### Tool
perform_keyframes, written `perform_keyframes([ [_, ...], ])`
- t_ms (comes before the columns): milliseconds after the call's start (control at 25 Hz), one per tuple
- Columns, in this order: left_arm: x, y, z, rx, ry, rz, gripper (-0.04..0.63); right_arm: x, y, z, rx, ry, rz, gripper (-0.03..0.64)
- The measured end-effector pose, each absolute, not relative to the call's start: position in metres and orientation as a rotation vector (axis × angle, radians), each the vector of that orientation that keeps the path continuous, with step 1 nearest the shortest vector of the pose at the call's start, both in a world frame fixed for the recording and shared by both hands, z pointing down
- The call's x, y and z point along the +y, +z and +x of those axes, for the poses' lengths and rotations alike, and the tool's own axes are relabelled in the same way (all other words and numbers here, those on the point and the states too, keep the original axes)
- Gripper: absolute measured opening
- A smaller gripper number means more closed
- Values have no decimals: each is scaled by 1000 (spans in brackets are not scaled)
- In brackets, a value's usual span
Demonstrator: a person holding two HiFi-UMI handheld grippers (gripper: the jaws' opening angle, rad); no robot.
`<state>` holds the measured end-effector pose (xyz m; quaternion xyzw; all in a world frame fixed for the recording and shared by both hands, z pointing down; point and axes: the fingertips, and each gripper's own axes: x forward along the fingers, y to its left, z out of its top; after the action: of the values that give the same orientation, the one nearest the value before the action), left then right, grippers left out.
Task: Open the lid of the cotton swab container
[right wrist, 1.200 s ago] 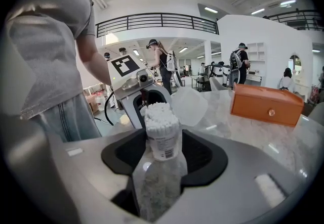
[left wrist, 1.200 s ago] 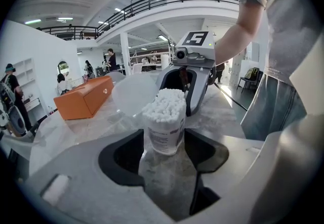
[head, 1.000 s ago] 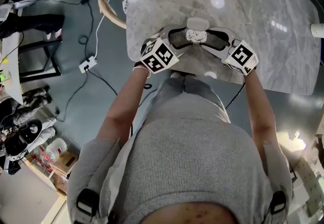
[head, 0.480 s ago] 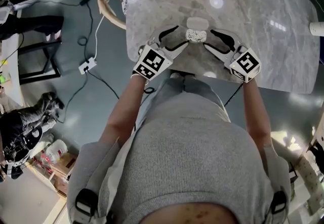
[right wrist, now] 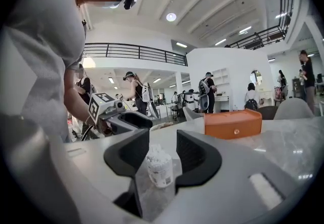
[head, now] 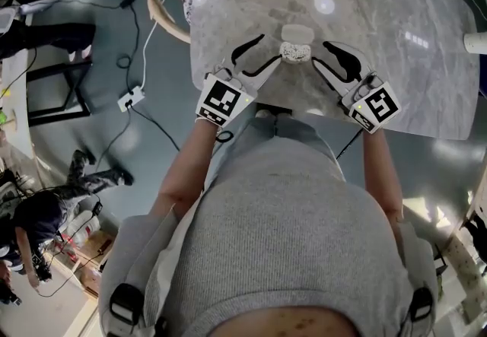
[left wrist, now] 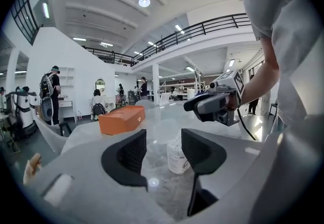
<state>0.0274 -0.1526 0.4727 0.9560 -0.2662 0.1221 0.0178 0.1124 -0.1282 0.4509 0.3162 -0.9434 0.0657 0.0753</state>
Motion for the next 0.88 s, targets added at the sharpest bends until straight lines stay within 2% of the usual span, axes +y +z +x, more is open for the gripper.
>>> perform_keyframes([
  [160,-151,456,25,-884,312,2994,181,-128,427,108,-2879,143,1022,149],
  [560,-140,415,30,-904,209,3062,139,-123,396,101,-2912,68,1063,42],
  [640,-139,408,30,-911,175,3064,106,-122,391,101,-2913,66,1086,23],
  [880,-140,400,28,-934,159,3049,87,-118,379,94,-2916,34,1108,3],
])
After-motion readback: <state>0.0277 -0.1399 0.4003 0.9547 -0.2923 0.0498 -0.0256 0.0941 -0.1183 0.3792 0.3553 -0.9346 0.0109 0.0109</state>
